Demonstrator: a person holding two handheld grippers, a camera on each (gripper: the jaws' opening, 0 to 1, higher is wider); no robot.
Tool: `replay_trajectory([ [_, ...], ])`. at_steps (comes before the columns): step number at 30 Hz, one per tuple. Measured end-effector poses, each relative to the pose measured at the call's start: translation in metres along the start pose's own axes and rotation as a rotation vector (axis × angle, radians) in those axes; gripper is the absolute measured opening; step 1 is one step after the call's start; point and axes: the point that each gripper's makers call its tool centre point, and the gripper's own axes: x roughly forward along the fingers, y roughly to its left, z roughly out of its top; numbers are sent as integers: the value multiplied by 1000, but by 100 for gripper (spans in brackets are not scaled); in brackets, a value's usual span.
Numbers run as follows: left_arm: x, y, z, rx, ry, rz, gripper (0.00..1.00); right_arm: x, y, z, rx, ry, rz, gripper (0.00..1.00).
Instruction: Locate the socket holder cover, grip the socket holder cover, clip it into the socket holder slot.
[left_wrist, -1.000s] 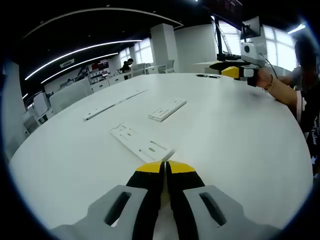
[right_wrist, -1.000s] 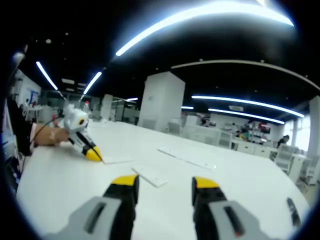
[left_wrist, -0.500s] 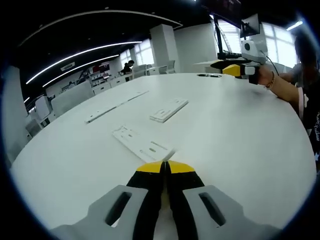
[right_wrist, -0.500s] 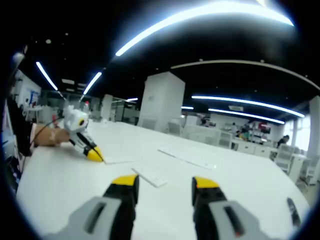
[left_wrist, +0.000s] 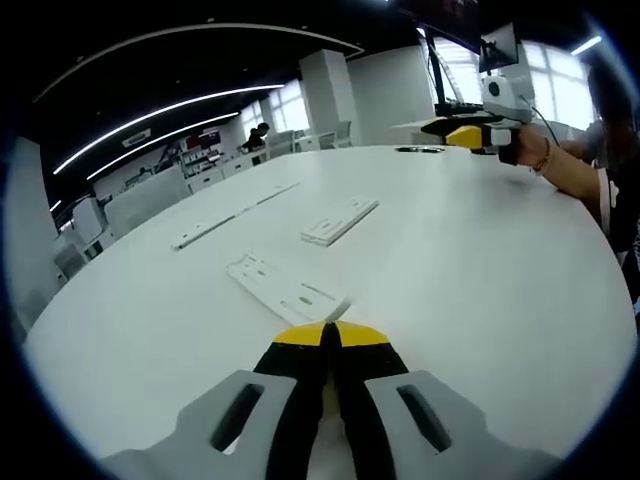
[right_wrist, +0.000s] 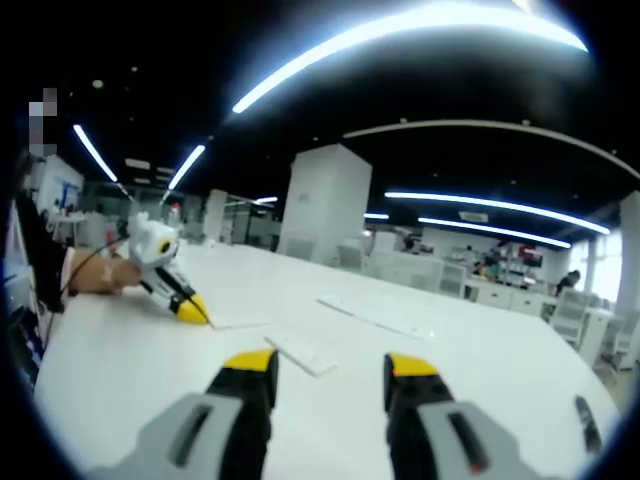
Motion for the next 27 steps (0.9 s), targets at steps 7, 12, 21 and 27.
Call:
replay_trajectory([
  [7, 0, 0, 0, -3, 1, 1, 3, 0, -3, -1, 0, 1, -6, 44],
  [12, 1, 0, 0, -3, 0, 0, 3, 1, -5, -2, -2, 0, -14, 44],
  [21, 0, 0, 0, -19, -8, 3, 3, 2, -7, -2, 6, 3, -25, 44],
  [27, -4, 2, 5, -16, 13, 22, 3, 5, -7, 3, 22, -11, -22, 44],
])
